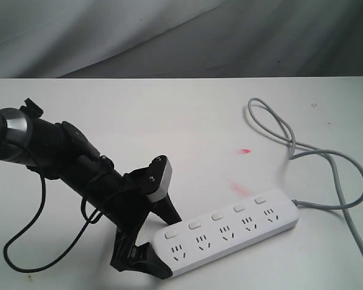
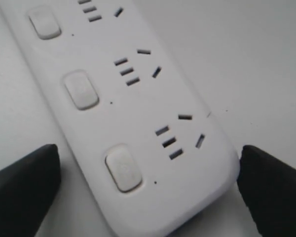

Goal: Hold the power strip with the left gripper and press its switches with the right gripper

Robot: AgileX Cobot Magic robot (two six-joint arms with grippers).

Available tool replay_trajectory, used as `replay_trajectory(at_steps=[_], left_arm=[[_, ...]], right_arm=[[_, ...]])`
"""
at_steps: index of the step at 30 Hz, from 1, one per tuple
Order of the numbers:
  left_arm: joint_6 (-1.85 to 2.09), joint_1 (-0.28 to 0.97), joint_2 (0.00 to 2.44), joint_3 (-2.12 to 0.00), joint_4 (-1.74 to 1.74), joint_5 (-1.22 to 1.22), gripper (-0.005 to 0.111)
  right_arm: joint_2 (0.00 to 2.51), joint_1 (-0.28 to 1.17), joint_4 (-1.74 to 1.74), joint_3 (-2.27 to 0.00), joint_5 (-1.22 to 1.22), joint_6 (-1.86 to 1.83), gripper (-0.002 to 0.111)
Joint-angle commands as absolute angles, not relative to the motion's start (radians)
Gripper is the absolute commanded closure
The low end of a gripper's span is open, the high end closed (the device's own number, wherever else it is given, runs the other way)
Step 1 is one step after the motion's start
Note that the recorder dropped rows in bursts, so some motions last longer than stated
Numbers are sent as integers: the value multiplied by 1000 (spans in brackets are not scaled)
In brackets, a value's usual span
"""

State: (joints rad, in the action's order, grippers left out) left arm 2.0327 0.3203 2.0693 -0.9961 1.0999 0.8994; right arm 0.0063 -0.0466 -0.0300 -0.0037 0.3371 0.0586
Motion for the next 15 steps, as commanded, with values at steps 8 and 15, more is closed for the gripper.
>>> replay_trajectory(at_steps=[8,15], left_arm=[[2041,326,2062,-993,1163,785,60],[2041,326,2062,-993,1163,785,75]], right_arm=[[0,-51,-35,0,329,60,108],[0,-51,-35,0,329,60,108]])
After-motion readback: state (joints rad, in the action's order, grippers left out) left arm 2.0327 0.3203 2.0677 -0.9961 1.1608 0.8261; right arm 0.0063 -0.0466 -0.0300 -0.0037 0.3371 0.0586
